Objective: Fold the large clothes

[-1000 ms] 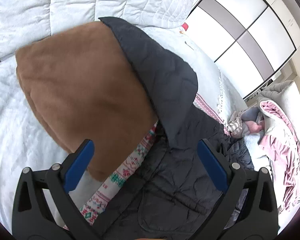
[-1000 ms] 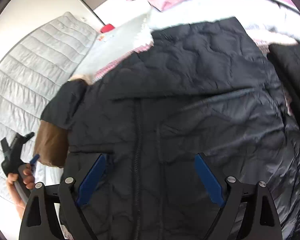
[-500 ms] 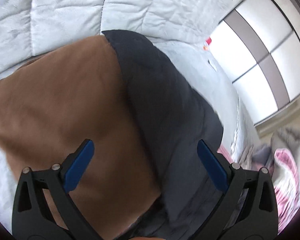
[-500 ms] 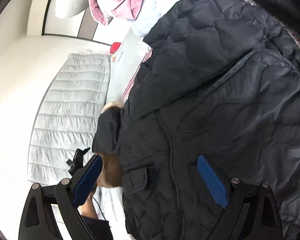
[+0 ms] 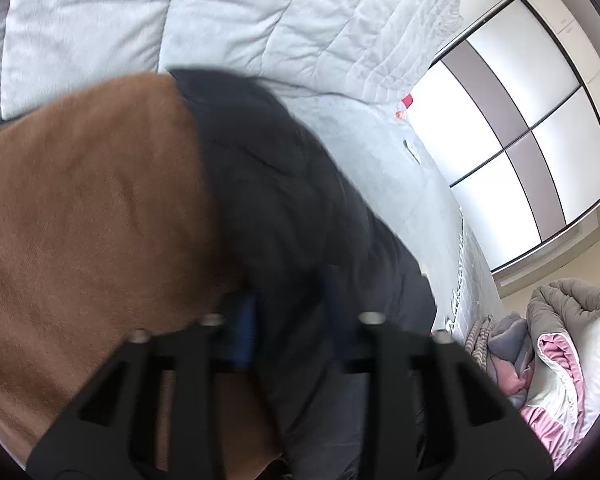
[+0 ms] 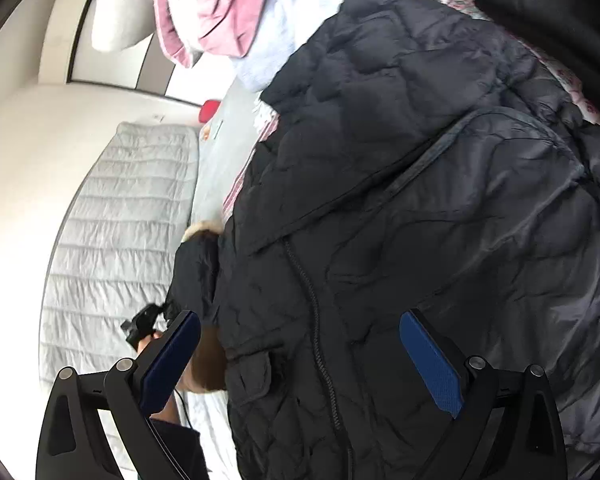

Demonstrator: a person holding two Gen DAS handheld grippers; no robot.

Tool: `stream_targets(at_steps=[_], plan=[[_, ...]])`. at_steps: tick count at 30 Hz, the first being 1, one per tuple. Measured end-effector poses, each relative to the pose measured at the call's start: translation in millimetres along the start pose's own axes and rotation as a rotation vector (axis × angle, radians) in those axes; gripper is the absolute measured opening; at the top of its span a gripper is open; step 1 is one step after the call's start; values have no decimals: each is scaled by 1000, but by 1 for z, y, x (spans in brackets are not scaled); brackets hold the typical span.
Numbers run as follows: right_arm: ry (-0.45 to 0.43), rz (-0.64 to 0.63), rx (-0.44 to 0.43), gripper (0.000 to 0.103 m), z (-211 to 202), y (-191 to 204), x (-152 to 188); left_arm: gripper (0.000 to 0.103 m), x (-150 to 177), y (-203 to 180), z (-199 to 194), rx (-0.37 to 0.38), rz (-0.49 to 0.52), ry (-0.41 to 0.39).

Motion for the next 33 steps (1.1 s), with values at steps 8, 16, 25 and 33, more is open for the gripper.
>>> stream_targets(at_steps=[8,16,25,33], plan=[[-27,61,9,101,-9,-10,-10,9,2,-86,-59,235,88,-94],[-64,114,24,101,-20,-21,-22,17,113,-198,-137,539,381,1],[-92,190,19,101,-34,-35,-37,75,298,-205,-139,616,653,329],[-126,221,7,101,-49,-40,-49,75,288,-193,-152,600,613,361]])
Point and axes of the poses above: each gripper's, at about its wrist camera, not at the fingertips, and z roughly the way its jaws point, y to its left, x to its underside, the point moved 6 cm from there along z, roughly the way its jaws point, and after that the axes turned 14 degrees about -y, right-handed, at the moved point
